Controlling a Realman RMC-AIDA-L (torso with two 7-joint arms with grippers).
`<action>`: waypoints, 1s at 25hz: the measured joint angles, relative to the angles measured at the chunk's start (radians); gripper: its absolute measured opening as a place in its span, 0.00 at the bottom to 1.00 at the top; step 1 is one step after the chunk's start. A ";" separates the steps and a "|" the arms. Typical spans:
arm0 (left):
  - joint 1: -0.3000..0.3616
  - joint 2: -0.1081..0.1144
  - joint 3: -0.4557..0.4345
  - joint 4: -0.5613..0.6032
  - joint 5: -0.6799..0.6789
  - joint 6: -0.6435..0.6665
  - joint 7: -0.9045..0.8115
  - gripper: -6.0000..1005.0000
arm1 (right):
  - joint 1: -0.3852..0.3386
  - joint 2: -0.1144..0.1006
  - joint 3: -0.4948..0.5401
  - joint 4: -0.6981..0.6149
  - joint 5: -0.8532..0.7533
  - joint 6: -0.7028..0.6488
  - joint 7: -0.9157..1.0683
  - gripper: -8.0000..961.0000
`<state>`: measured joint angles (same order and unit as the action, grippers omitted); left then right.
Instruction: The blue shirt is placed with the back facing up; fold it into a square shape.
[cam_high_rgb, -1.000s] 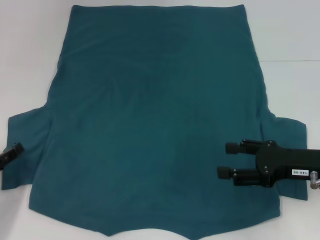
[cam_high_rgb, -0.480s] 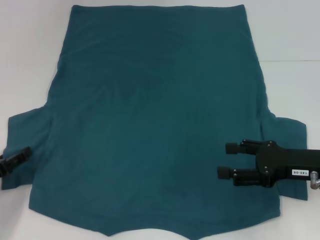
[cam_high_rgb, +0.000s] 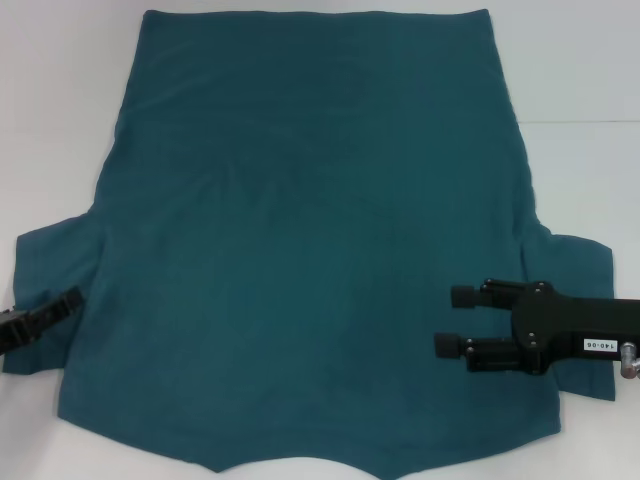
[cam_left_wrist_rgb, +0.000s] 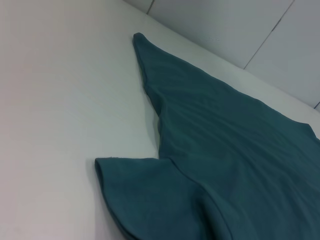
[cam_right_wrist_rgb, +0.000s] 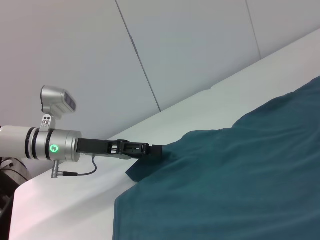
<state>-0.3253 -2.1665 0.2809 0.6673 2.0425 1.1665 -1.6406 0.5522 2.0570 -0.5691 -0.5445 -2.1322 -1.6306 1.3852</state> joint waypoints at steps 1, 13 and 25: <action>0.000 0.000 0.000 0.000 0.000 0.000 0.000 0.87 | 0.000 0.000 0.000 0.000 0.000 0.000 0.000 0.93; -0.002 0.004 0.004 0.006 0.003 0.013 -0.001 0.60 | 0.000 0.000 0.000 0.000 0.000 0.000 0.000 0.93; -0.004 0.004 0.009 0.009 0.004 0.013 -0.002 0.19 | 0.000 0.000 0.000 0.000 0.002 -0.001 -0.002 0.93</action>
<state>-0.3294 -2.1629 0.2900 0.6764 2.0464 1.1797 -1.6429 0.5522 2.0574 -0.5691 -0.5446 -2.1306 -1.6319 1.3831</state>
